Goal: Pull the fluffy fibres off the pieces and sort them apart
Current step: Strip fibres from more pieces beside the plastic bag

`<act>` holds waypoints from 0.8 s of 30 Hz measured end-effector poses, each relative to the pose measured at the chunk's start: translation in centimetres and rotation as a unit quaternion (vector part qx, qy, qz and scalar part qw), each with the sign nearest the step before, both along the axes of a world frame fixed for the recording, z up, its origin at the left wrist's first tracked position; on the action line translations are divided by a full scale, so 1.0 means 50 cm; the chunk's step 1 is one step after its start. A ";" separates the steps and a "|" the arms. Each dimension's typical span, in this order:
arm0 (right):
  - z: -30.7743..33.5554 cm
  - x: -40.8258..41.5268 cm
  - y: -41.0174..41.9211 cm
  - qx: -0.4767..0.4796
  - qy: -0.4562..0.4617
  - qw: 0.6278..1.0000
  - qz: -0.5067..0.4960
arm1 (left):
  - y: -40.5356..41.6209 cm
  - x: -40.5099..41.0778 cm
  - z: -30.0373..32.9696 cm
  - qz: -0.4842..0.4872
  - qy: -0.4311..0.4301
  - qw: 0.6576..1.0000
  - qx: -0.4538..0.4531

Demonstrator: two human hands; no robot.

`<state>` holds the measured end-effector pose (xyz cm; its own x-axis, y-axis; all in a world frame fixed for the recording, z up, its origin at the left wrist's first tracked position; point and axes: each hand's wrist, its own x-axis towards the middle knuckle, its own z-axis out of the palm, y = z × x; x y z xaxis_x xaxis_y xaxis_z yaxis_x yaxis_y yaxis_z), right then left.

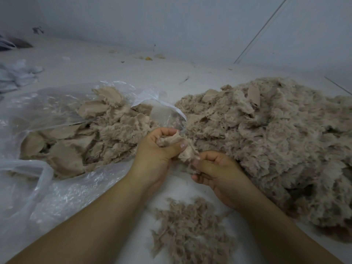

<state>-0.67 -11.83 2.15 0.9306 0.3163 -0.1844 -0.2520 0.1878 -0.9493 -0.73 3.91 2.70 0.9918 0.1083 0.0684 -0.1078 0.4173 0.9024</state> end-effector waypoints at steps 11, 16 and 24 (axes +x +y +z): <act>0.005 -0.001 0.005 0.091 0.053 0.991 -0.084 | 0.032 0.010 0.010 0.024 -0.010 0.999 -0.044; 0.003 -0.002 0.008 0.100 0.073 0.988 -0.093 | 0.032 0.003 0.019 -0.038 -0.003 0.996 -0.077; 0.007 -0.001 0.004 0.058 0.020 0.997 -0.053 | 0.017 -0.012 0.015 -0.060 0.033 0.986 0.152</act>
<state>-0.73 -11.62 2.51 0.9521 0.2388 -0.1909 -0.2633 0.3228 -0.9091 -1.34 4.76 3.44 0.9995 -0.0264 0.0147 -0.0111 0.1327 0.9911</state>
